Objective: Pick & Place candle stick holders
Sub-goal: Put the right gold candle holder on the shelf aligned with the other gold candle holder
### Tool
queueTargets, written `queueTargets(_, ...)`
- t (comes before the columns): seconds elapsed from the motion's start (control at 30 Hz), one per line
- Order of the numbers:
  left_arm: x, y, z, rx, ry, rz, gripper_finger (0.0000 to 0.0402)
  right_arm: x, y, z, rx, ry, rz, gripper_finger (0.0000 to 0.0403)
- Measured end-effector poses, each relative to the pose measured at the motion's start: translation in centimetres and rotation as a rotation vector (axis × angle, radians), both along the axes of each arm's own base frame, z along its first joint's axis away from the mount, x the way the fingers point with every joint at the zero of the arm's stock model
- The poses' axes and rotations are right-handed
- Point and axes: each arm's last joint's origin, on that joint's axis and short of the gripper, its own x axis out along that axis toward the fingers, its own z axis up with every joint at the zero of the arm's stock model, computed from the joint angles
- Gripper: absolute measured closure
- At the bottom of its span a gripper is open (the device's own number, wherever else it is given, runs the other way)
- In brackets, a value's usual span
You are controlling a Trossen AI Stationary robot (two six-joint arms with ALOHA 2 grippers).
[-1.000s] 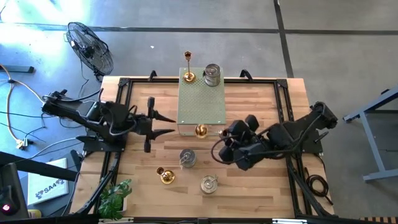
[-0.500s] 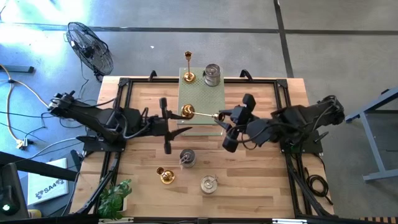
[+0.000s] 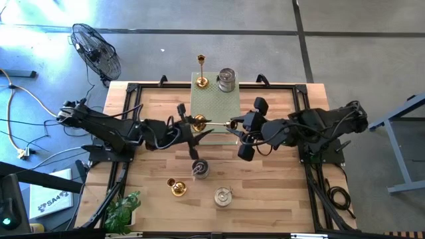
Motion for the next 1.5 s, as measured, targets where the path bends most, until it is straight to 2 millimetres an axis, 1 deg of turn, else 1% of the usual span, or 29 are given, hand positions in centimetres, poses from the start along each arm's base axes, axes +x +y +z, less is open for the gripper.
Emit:
queueTargets(0.17,0.2,0.0,-0.2,-0.094,-0.017,-0.059,0.0270,0.0,0.1,-0.1,-0.003,0.019,0.037,0.0268)
queueTargets(0.27,0.3,0.0,-0.6,-0.144,0.009,-0.112,0.0270,0.0,0.1,-0.1,0.000,0.025,0.058,0.0268)
queueTargets(0.37,0.6,-0.1,-1.0,-0.178,0.024,-0.104,0.0270,0.0,0.2,-0.1,0.011,0.031,0.085,0.0268)
queueTargets(0.57,2.0,-0.4,-2.7,-0.146,0.090,-0.064,0.0270,0.0,0.3,-0.2,-0.002,0.042,0.115,0.0268)
queueTargets(0.63,2.5,-0.2,-3.2,-0.139,0.101,-0.046,0.0270,0.1,0.2,-0.2,-0.014,0.048,0.123,0.0268)
queueTargets(0.77,3.0,0.0,-3.8,-0.069,0.142,-0.034,0.0270,0.2,-0.1,-0.2,-0.031,0.057,0.123,0.0268)
queueTargets(0.93,2.9,0.2,-2.9,0.018,0.102,0.018,0.0270,0.1,-0.4,-0.5,-0.037,0.088,0.111,0.0256)
queueTargets(1.03,2.8,0.2,-2.4,0.014,0.055,0.023,0.0270,0.0,-0.5,-0.6,-0.037,0.102,0.095,0.0256)
queueTargets(1.17,2.9,0.1,-2.3,0.008,0.046,-0.034,0.0270,-0.1,-0.5,-0.7,-0.042,0.112,0.090,0.0263)
queueTargets(1.27,3.0,0.6,-2.2,-0.002,0.042,-0.057,0.0270,-0.1,-0.5,-0.7,-0.043,0.112,0.089,0.0263)
queueTargets(1.4,3.1,0.7,-2.3,-0.003,0.046,-0.068,0.0270,-0.1,-0.6,-0.7,-0.053,0.110,0.074,0.0263)
queueTargets(1.5,3.1,0.7,-2.4,-0.035,0.054,-0.111,0.0270,-0.1,-0.6,-0.7,-0.068,0.111,0.067,0.0263)
